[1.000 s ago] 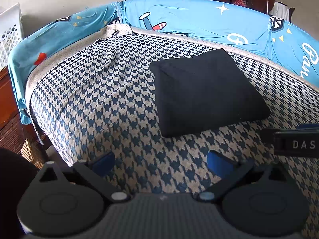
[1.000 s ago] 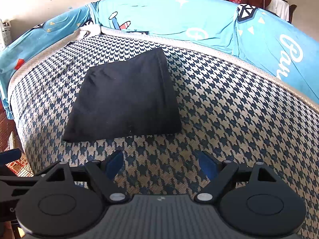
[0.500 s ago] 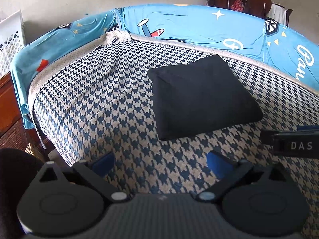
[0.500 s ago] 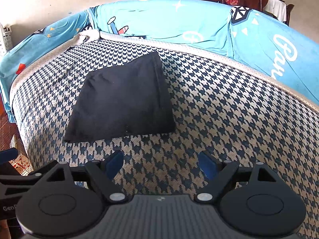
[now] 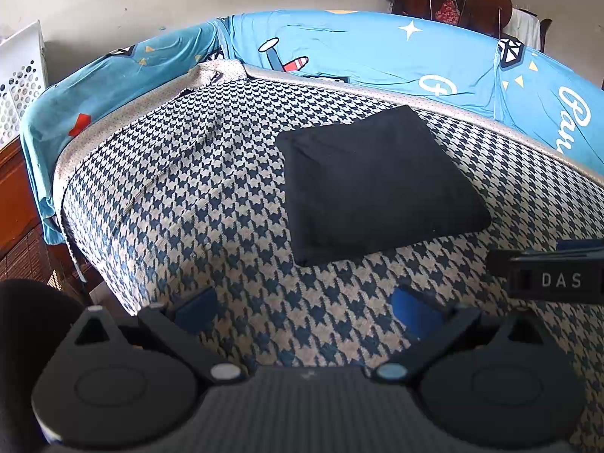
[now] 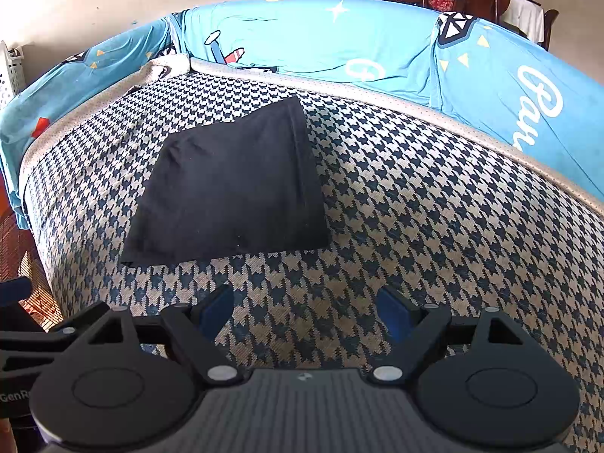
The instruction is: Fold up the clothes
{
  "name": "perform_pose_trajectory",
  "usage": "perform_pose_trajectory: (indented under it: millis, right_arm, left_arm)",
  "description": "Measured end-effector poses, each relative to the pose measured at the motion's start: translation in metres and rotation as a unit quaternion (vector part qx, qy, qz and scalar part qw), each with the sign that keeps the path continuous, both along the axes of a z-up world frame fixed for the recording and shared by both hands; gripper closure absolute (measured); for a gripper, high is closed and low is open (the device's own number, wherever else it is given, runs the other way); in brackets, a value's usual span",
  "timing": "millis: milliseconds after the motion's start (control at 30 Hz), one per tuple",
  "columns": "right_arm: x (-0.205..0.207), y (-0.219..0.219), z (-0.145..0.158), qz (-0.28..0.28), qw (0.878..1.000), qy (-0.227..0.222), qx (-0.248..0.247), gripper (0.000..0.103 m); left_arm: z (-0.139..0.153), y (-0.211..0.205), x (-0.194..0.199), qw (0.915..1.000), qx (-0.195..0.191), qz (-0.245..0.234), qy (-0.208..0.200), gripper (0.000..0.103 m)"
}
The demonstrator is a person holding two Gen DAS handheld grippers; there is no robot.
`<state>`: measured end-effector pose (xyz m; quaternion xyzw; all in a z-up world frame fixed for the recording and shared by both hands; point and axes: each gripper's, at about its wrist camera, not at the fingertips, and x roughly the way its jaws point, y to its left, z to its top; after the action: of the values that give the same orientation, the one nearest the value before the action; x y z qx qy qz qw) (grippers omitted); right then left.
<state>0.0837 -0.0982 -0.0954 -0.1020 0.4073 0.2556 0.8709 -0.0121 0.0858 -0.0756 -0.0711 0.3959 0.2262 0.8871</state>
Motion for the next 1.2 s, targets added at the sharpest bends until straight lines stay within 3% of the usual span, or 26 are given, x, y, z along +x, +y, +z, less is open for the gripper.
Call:
perform_pose_trajectory:
  millis: [1200]
  right_arm:
    - [-0.0008,0.0017,-0.0028,0.006,1.000,0.001,-0.006,0.020]
  left_arm:
    - [-0.0008,0.0017,0.0006,1.0000,-0.004,0.004,-0.001,0.000]
